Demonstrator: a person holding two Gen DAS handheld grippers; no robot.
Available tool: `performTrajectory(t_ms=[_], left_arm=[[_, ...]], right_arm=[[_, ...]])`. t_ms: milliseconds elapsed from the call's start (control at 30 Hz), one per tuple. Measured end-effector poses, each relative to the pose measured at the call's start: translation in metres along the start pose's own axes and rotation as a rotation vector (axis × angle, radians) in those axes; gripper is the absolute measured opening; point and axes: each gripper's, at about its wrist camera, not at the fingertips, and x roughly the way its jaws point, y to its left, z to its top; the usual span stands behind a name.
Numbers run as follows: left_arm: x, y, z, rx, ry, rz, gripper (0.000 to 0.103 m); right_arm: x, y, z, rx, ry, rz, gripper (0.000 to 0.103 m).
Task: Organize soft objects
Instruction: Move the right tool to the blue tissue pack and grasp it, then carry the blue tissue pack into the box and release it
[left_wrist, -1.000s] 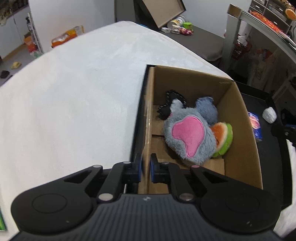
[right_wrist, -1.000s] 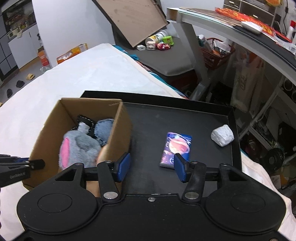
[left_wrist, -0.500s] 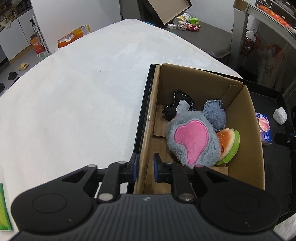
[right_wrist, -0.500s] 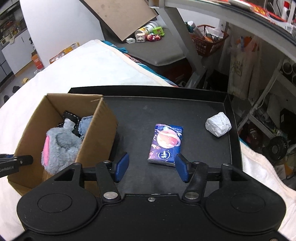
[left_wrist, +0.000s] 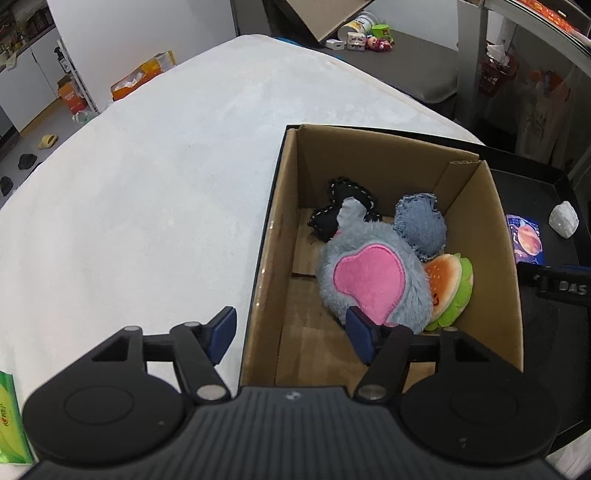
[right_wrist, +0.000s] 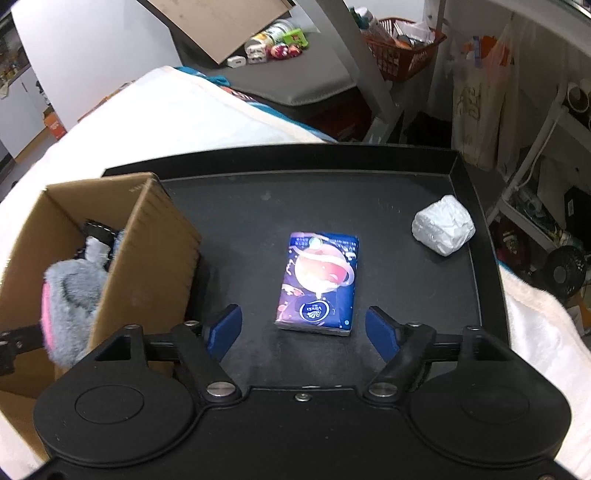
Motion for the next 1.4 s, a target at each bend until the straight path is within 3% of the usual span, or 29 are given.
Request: performTrajectory(t_ms=[267,400,433,500,800,1400], left_arm=[[0.002,-0.006,0.001,0.009,0.004,0.020,0.067],[0.003,-0.008,0.001,0.011,0.003,0.026,0.067],[0.003,-0.008,0.001,0.009,0.004,0.026,0.067],[0.003,-0.008,0.001,0.007,0.005,0.026,0.067],[0.001,-0.004,-0.001,-0.003,0.004,0.016,0.067],[-0.006,0.011,-0.007,-0.032,-0.011,-0.015,0.067]], right_arm=[[0.018,0.004,0.000,-0.014,0.004,-0.064,0.079],[0.020,0.004,0.000,-0.010,0.006,-0.032,0.077],[0.020,0.004,-0.001,-0.021,0.004,-0.045,0.075],[0.021,0.003,-0.003,-0.035,0.010,-0.063,0.051],[0.009,-0.002,-0.005,-0.038,-0.006,-0.079,0.050],[-0.048,0.011,0.006,-0.093,-0.145,-0.043,0.050]])
